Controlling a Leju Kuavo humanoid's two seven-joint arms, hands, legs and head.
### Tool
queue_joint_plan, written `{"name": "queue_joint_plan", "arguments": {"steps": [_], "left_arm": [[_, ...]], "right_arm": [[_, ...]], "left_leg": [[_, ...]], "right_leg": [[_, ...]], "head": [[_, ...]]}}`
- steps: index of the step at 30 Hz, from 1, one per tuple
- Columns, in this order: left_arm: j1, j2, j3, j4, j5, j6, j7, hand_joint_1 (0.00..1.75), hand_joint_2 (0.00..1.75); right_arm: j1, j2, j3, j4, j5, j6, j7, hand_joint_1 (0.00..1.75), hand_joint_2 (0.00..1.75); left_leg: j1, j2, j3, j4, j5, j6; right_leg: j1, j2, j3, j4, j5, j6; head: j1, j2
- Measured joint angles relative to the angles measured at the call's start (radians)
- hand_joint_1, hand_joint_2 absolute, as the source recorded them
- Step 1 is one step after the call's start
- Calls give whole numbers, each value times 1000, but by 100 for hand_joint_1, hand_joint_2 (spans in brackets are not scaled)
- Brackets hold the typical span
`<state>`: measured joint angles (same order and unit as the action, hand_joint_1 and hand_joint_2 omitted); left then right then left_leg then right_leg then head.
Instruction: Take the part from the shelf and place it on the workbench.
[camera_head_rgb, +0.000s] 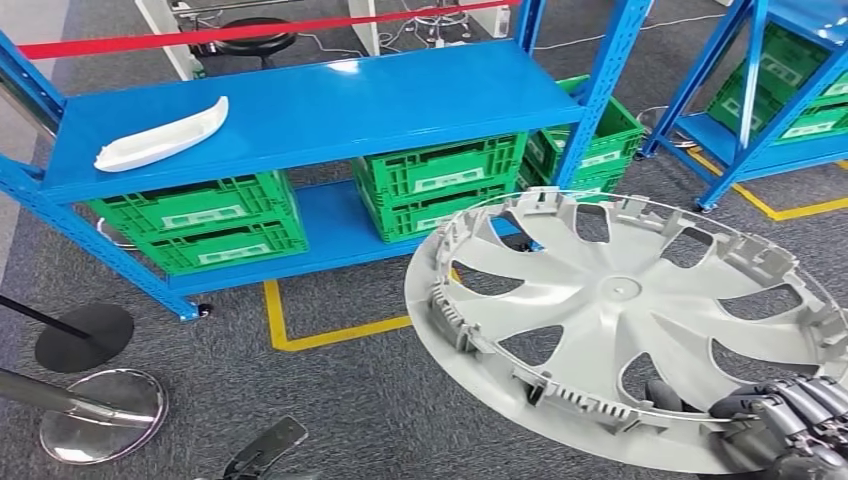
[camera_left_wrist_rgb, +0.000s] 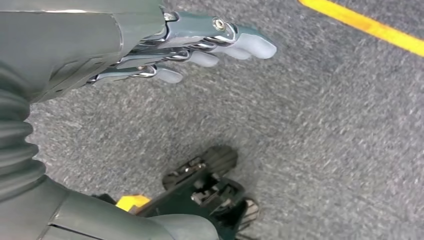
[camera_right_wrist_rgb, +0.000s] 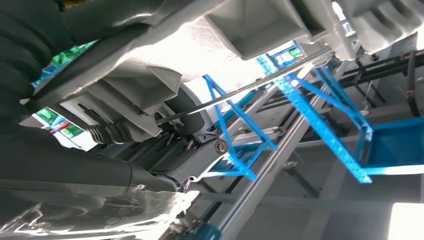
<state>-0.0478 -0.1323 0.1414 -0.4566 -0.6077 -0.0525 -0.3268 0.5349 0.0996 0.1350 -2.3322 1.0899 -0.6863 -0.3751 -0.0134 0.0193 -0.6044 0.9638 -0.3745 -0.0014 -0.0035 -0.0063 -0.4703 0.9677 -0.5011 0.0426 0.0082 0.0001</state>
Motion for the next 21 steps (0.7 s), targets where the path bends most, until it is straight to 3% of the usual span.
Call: {"name": "queue_joint_plan", "arguments": {"steps": [2, 5, 6, 7, 8, 10, 12, 13, 16, 18, 20, 21], "left_arm": [[1, 0, 0, 2, 0, 1, 0, 0, 175], [2, 0, 0, 3, -1, 2, 0, 0, 175], [2, 0, 0, 4, -2, 3, 0, 0, 175], [2, 0, 0, 4, -2, 3, 0, 0, 175], [2, 0, -1, 5, -2, 3, 0, 0, 175], [1, 1, 0, 5, -2, 4, 0, 0, 175], [1, 2, 0, 5, -1, 5, 0, 0, 175], [0, 2, 0, 5, 0, 5, 0, 0, 175], [0, 2, 1, 5, 0, 6, 0, 0, 175], [1, 1, 1, 5, 0, 7, 0, 0, 175], [3, 1, 2, 6, 0, 7, 0, 0, 175], [3, 2, 2, 6, 0, 7, 0, 0, 175]], "right_arm": [[6, 3, -2, -6, 0, 0, 1, 175, 175], [14, 7, -6, -11, 0, 0, 2, 175, 175], [16, 8, -7, -12, 0, 0, 2, 175, 175], [17, 9, -7, -12, 0, 0, 2, 175, 175], [18, 10, -8, -13, 1, 0, 2, 175, 175], [22, 10, -10, -14, 2, 0, 2, 175, 175], [25, 12, -12, -17, 4, 0, 3, 175, 175], [28, 12, -13, -20, 4, 0, 4, 175, 175], [39, 14, -15, -31, 6, 0, 4, 175, 175], [44, 15, -16, -37, 7, 0, 4, 175, 175], [45, 15, -17, -38, 7, 0, 4, 175, 175], [45, 15, -17, -38, 7, 0, 4, 175, 175]], "left_leg": [[2, -5, -18, 33, -38, -11], [7, -11, -78, 218, -158, -27], [9, -11, -92, 272, -177, -29], [11, -11, -91, 293, -177, -30], [12, -12, -71, 274, -159, -30], [13, -22, 11, 149, -106, -25], [14, -40, 79, 35, -81, -16], [13, -47, 92, 8, -82, -12], [15, -39, 85, -7, -79, 4], [19, -29, 78, -10, -70, 17], [17, -18, 67, -9, -61, 23], [16, -13, 61, -8, -57, 23]], "right_leg": [[-4, 2, -13, -3, 14, -19], [-5, 6, -36, -1, 34, -36], [-5, 9, -44, 1, 40, -37], [-5, 12, -53, 4, 44, -37], [-5, 17, -61, 8, 48, -35], [-6, 26, -73, 14, 54, -31], [-4, 34, -85, 20, 60, -23], [-4, 38, -91, 22, 65, -17], [-5, 41, -109, 31, 69, 2], [-6, 29, -141, 98, 20, 12], [-7, 17, -196, 236, -58, 21], [-7, 15, -216, 295, -83, 24]], "head": [[-2, 0], [-5, 0], [-5, 0], [-6, 0], [-5, 0], [-5, 0], [-5, 0], [-5, 0], [-4, 0], [1, 0], [7, 0], [7, 0]]}}
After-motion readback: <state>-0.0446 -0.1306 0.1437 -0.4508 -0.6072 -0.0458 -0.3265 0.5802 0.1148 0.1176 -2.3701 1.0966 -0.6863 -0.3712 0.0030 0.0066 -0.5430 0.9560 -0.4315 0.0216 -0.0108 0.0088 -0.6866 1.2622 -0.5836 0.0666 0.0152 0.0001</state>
